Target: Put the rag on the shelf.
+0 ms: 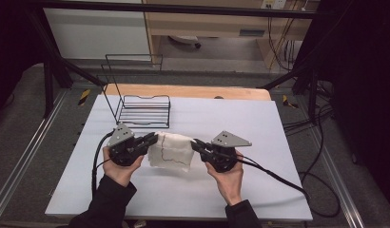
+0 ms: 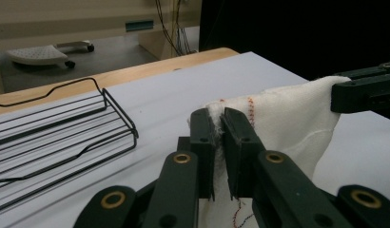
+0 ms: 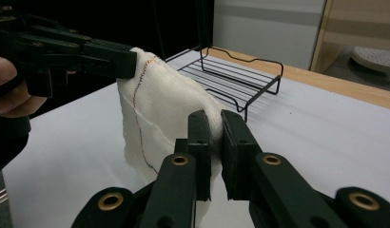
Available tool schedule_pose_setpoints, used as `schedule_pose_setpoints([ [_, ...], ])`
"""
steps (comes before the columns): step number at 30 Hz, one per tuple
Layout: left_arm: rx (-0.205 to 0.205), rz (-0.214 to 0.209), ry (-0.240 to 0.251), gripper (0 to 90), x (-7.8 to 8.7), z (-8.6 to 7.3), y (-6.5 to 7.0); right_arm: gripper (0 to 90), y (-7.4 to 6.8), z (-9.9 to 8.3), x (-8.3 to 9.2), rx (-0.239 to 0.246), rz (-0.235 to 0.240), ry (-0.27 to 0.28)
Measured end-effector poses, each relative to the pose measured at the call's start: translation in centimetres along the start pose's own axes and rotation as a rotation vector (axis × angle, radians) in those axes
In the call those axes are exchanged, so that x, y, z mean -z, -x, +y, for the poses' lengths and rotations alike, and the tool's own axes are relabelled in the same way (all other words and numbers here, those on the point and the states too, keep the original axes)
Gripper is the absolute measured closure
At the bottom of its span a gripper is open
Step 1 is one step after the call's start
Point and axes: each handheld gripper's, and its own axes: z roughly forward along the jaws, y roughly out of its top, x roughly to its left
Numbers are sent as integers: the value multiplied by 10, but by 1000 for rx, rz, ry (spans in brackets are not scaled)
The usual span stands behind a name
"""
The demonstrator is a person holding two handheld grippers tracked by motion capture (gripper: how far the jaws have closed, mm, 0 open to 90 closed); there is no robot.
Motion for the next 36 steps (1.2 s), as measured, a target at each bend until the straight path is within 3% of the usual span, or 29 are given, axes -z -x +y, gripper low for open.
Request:
schedule_pose_setpoints([
  [21, -2, 36, 95, 824, 22, 13, -13, 836, -16, 24, -10, 45, 21, 90],
  [36, -17, 54, 164, 825, 38, 31, -21, 837, -22, 49, -16, 81, 14, 150],
])
